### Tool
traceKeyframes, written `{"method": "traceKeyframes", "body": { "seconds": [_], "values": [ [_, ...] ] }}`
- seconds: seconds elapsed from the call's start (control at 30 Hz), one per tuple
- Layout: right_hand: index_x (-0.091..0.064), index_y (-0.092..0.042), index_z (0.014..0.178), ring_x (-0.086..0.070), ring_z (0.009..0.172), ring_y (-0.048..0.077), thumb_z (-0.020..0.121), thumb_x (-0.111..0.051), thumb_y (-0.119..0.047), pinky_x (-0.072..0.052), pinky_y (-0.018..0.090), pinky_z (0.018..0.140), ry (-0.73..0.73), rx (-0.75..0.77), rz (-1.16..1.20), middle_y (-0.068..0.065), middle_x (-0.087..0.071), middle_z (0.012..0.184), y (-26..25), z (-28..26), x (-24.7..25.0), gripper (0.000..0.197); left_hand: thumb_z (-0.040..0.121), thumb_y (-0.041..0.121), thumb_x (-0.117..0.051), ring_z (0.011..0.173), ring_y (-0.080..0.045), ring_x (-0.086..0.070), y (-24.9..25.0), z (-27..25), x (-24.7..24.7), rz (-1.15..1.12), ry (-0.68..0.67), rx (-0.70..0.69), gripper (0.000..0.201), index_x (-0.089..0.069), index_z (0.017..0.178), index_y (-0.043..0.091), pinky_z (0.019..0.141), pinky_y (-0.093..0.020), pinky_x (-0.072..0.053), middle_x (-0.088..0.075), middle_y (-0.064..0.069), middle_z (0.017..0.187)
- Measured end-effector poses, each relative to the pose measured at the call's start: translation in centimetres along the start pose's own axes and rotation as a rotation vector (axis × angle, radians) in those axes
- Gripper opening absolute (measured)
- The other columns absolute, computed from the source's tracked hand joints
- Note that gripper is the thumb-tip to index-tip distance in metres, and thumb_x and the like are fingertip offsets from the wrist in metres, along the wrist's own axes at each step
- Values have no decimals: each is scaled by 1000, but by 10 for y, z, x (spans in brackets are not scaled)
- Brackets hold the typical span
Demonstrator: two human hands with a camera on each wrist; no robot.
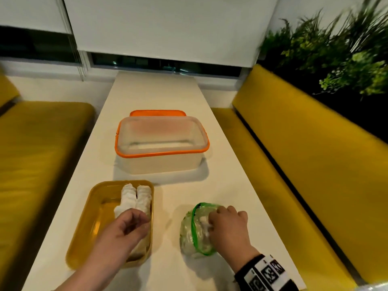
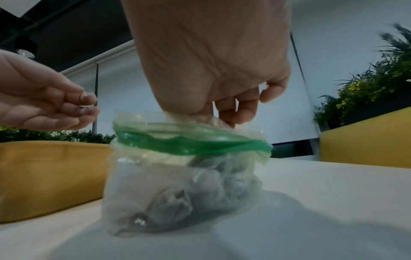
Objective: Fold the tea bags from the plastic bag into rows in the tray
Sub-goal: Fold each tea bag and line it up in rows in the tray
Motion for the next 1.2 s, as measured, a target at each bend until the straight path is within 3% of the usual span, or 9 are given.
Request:
{"method": "traceKeyframes", "body": {
  "seconds": [0.07,0.17,0.43,0.57,0.7,0.8,1.0,1.07,1.2],
  "values": [
    [-64,-27,67,-57,77,20,57,-75,-26,-24,34,67,53,39,4,-6,-60,72,-7,-1,3,16,82,4,-67,91,-25,-63,2,-2,1,20,-2,-21,21,-70,78,24,95,-48,-49,-71,-3,84],
    [-61,-25,91,-48,93,19,86,-50,-25,-21,33,77,51,-1,164,-7,-53,81,-5,-8,3,12,83,7,-67,92,-24,-63,3,-9,3,47,-24,-44,23,-69,78,30,92,-44,-50,-71,2,85],
    [-50,-28,89,-55,81,19,92,-52,-24,-40,34,86,108,-186,584,-10,-58,80,24,-20,14,5,82,3,-66,89,-24,-64,22,-26,14,28,-61,-111,18,-68,78,21,84,-39,-49,-71,-2,84],
    [-57,-19,88,-62,77,21,91,-58,-18,-50,32,71,192,-238,875,-3,-66,78,37,-20,28,3,83,4,-66,87,-23,-65,32,-29,18,20,-50,-123,10,-68,86,14,75,-30,-49,-71,-5,84],
    [-60,-20,90,-67,74,25,91,-60,-13,-54,37,69,130,-271,1092,11,-71,78,37,-11,27,7,82,7,-69,88,-20,-65,30,-21,13,66,-45,-93,15,-69,82,22,83,-34,-51,-71,0,84],
    [-61,-15,93,-62,61,12,91,-59,-10,-44,19,53,75,-231,1195,10,-68,72,31,-9,28,5,81,12,-71,91,-15,-65,33,-11,-8,129,-74,-82,15,-69,85,27,90,-36,-52,-71,1,89],
    [-62,-17,90,-53,57,7,89,-60,-6,-44,20,55,9,-88,1319,7,-62,66,11,-12,52,11,75,44,-71,109,-10,-59,36,3,-96,-91,-384,101,50,-50,120,36,95,-32,-49,-61,4,121],
    [-62,-23,87,-58,63,11,89,-60,-8,-50,33,62,-1,-32,1309,13,-65,72,5,-15,62,15,75,37,-68,105,-21,-62,35,0,-129,-358,-523,253,51,-55,123,27,91,-38,-49,-66,-5,117],
    [-58,-18,92,-58,59,3,87,-60,0,-48,17,49,30,64,1289,4,-66,77,2,-17,75,19,86,16,-59,101,-35,-60,48,-6,-157,-456,-651,239,38,-60,124,16,74,-30,-55,-64,-17,121]
  ]
}}
Point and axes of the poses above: each hand's wrist, its own z-axis towards the middle knuckle, its own x-axis out of the back of the hand, y = z × x, the point moved 10 cm from there along z, towards the middle knuckle
